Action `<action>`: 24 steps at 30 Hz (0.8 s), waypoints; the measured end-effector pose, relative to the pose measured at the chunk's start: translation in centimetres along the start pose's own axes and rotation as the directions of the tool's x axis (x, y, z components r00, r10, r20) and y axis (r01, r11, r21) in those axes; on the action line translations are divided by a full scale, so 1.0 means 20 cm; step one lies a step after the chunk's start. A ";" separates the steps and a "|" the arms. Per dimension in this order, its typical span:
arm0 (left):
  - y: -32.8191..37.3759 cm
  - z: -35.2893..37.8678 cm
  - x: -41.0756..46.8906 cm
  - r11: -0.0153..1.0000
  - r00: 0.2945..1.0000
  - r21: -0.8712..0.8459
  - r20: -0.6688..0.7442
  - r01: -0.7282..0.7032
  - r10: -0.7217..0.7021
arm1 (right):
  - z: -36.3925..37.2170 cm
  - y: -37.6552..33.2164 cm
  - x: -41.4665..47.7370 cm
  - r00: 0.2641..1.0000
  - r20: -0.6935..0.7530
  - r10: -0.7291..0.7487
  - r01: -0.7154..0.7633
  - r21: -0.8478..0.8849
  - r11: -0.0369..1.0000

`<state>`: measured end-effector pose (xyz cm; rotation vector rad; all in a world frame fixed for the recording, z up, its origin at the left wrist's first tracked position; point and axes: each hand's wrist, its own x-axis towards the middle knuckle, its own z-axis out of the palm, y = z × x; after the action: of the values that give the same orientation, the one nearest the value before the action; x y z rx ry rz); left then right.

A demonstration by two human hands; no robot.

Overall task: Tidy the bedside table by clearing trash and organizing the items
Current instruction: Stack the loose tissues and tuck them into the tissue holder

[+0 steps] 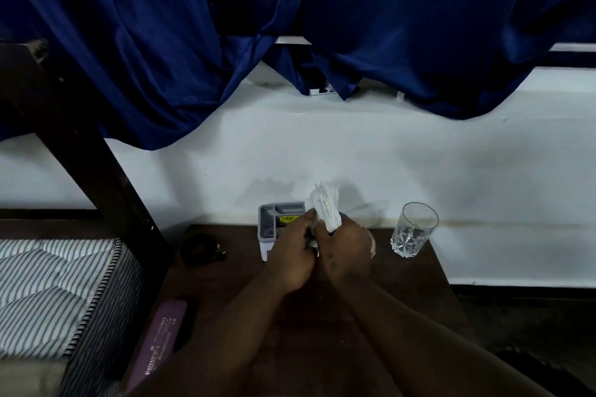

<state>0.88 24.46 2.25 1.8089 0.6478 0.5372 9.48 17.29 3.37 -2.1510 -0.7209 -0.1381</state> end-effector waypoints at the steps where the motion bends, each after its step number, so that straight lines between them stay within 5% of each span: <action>1: -0.01 0.00 -0.01 1.000 1.000 0.023 0.010 -0.010 0.010 | 0.00 0.00 0.00 1.000 0.009 -0.013 0.013 -0.010 1.000; 5: -0.04 -0.03 -0.02 0.996 0.995 0.063 0.067 0.068 -0.072 | 0.00 -0.02 0.02 0.999 0.044 -0.007 0.009 -0.041 0.999; 8: -0.03 -0.05 -0.05 0.979 0.998 0.203 0.054 0.017 -0.028 | 0.01 -0.03 0.04 0.997 0.077 0.030 -0.026 -0.053 0.998; 18: 0.00 -0.04 -0.06 0.953 0.992 0.277 -0.006 -0.123 0.130 | 0.05 -0.06 0.09 0.971 0.235 0.053 -0.022 -0.135 0.991; 24: -0.03 -0.03 0.00 0.993 0.989 -0.023 -0.098 0.113 -0.114 | 0.06 -0.07 0.14 0.943 0.331 0.033 0.049 -0.237 0.970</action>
<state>0.42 25.08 1.92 1.7258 0.8068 0.5569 10.81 20.12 4.52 -2.4372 -0.9463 0.1471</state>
